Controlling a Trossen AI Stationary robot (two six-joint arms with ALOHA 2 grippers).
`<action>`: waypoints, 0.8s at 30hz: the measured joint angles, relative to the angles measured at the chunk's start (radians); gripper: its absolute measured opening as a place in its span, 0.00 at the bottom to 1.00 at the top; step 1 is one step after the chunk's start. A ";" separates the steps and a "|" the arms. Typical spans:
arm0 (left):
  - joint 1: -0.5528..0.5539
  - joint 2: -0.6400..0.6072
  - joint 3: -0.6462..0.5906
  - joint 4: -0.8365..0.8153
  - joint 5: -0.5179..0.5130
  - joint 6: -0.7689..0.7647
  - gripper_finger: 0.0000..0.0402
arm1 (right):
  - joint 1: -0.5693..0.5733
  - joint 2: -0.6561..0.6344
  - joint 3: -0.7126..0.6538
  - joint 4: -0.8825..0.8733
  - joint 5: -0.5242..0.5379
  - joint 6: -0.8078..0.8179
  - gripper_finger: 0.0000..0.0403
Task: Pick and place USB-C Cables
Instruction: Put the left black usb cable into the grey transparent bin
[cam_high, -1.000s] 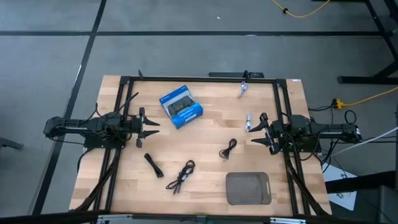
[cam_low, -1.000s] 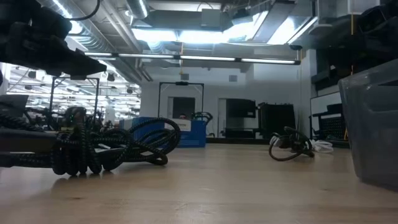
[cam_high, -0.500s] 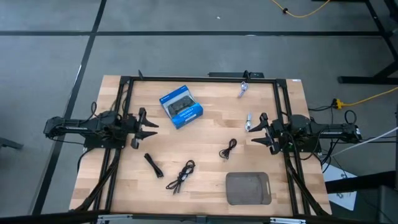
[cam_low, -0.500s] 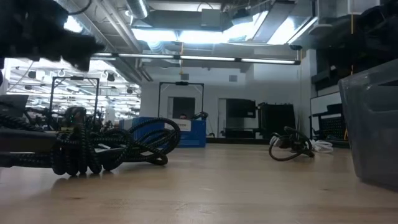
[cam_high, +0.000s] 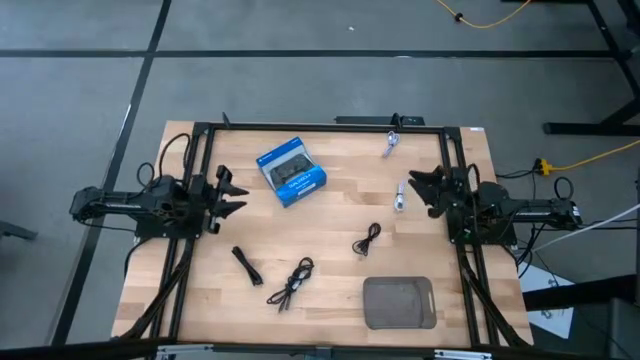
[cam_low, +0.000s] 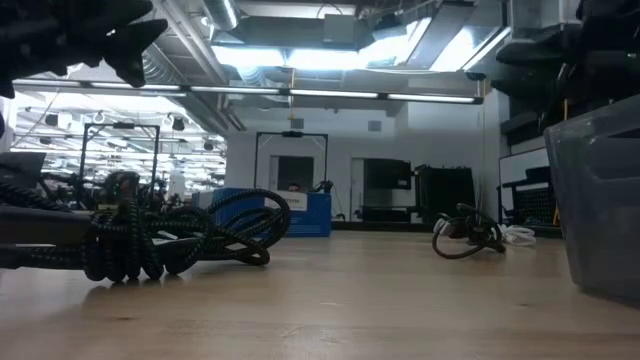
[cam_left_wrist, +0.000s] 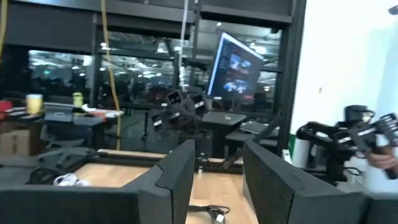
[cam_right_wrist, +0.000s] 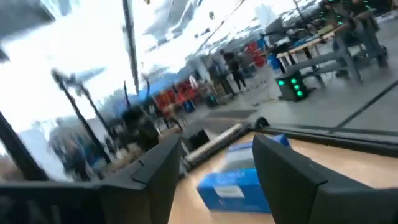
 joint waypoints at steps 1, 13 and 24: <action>0.000 0.005 0.000 0.001 -0.009 0.003 0.33 | 0.000 0.000 0.000 0.036 0.000 0.024 0.51; 0.000 0.061 0.000 0.076 -0.036 0.084 0.33 | 0.000 0.290 0.113 0.548 -0.059 -0.306 0.51; 0.000 0.088 0.000 0.071 -0.093 0.075 0.33 | -0.057 0.648 0.397 0.278 0.428 -0.559 0.51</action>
